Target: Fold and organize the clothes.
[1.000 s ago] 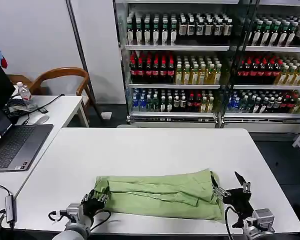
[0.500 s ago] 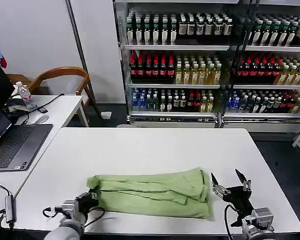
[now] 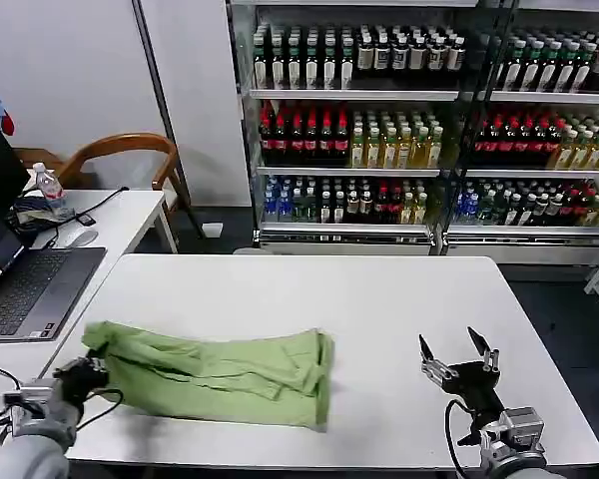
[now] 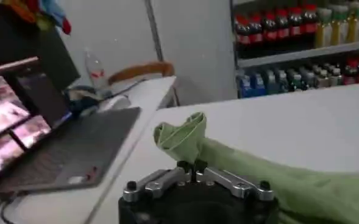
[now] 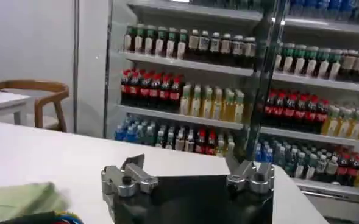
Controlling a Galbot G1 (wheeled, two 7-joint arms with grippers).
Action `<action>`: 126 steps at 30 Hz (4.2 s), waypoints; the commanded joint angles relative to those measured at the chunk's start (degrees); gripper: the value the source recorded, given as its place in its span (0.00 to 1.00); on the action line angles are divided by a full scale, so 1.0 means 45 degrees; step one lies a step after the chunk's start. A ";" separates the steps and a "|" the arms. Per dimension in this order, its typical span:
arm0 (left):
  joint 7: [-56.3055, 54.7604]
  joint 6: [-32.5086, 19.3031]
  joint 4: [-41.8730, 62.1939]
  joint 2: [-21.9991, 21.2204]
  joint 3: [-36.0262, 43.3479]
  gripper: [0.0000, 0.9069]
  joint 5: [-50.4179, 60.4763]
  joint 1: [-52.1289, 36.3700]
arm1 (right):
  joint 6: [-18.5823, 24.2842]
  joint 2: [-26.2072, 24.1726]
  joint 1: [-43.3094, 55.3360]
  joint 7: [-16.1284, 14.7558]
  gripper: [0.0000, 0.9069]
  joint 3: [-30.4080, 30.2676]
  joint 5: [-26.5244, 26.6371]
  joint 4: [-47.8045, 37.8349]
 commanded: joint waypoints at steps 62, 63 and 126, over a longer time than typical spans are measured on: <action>-0.1031 -0.0327 0.0130 -0.1206 0.3729 1.00 0.0104 -0.0669 | -0.0040 0.0483 0.0154 -0.0149 1.00 0.0191 -0.0769 0.0098; -0.1122 -0.0267 0.0199 -0.1256 0.3760 1.00 0.0104 -0.0676 | -0.0045 0.0482 0.0167 -0.0146 1.00 0.0182 -0.0770 0.0088; 0.0008 0.0789 -0.1305 0.0100 0.0533 0.04 -0.3271 -0.1459 | -0.0062 0.0444 0.0670 -0.0135 1.00 -0.0471 -0.0920 -0.0416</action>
